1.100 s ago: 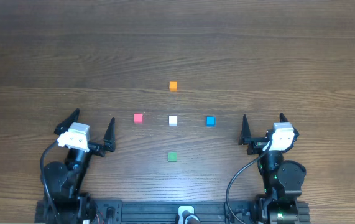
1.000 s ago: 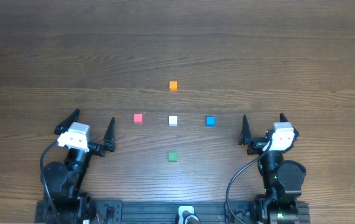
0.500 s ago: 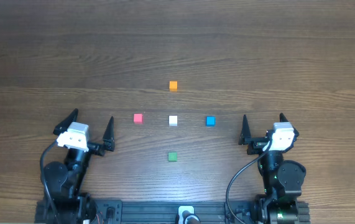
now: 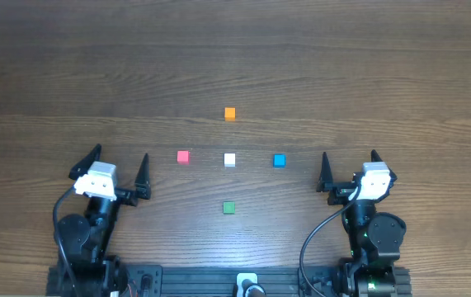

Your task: Stack Cubes

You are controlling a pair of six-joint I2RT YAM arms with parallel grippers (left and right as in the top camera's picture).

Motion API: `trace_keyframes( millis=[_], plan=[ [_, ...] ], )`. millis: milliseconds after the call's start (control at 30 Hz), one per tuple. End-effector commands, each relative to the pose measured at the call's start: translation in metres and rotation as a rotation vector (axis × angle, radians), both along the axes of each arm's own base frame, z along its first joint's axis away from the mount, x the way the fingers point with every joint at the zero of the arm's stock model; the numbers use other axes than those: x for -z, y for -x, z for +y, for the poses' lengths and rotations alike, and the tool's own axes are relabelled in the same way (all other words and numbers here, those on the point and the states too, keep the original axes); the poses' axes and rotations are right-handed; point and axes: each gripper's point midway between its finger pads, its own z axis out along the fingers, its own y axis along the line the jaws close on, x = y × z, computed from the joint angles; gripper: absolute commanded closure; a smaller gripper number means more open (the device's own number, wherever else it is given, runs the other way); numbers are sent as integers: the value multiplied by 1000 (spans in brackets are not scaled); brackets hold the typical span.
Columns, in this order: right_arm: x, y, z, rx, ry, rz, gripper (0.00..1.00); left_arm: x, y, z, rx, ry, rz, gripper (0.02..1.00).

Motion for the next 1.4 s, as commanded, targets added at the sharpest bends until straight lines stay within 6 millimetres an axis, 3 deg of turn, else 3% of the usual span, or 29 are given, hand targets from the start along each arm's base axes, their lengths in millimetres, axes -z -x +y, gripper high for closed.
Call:
trace_keyframes(
  millis=[33,367,600,733,867,1000,1200,1400],
  plan=[
    [1,0,-2,6,1,-3,7,2,-1,6,-31,-12,-2,18],
    [1,0,-2,6,1,-3,7,-13,5,-32,127,268,98,18],
    [1,0,-2,6,1,-3,9,-30,1,-80,280,279,382,23],
    [1,0,-2,6,1,-3,7,-31,-14,-101,274,266,568,20],
    [1,0,-2,6,1,-3,7,-11,-32,-119,259,237,727,20],
    [1,0,-2,6,1,-3,7,34,-44,-127,199,249,909,23],
    [1,0,-2,6,1,-3,9,105,-46,-112,-2,251,1121,51],
    [1,0,-2,6,1,-3,9,136,-47,-101,-110,225,1183,88]
  ],
)
